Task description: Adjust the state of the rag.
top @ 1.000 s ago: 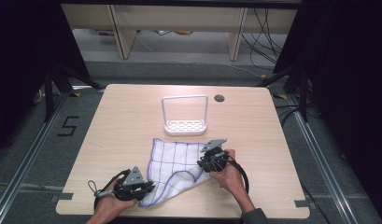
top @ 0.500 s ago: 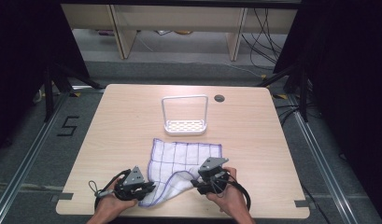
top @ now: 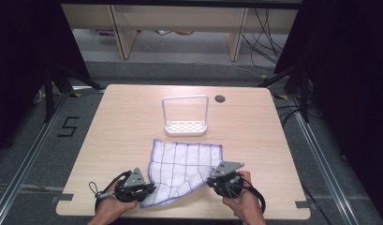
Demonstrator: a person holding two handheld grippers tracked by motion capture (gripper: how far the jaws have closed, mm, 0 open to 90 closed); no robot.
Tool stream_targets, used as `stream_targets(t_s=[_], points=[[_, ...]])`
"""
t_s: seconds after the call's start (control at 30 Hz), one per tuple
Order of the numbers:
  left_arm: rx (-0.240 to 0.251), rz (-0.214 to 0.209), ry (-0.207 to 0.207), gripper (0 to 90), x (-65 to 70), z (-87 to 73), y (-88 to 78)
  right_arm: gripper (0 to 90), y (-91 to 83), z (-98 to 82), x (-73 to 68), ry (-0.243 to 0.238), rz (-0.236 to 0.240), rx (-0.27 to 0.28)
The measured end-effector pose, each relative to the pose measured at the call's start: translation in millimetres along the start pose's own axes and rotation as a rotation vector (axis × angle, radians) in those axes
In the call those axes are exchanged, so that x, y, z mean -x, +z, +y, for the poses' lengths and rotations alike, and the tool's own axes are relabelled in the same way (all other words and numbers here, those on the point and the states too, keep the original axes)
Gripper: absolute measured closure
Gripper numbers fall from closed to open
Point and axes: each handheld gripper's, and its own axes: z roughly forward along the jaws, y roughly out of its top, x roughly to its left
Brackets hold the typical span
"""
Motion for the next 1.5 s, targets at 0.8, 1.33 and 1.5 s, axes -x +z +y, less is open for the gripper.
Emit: stream_targets(t_s=[0.8, 1.33, 1.5], points=[[0.132, 0.119, -0.174, 48.1, -59.5, 26.0, -3.2, 55.9, -45.2, -19.9, 26.6, 0.179, -0.090, 0.090], [0.102, 0.135, -0.215, 47.9, -120.0, 58.8, 33.7, 54.8, 35.2, 13.3, 129.3, 0.247, -0.155, 0.030], [0.072, 0.109, -0.211, 48.6, -126.5, 62.7, 42.9, 54.7, 50.3, 20.0, 143.6, 0.261, -0.164, 0.013]])
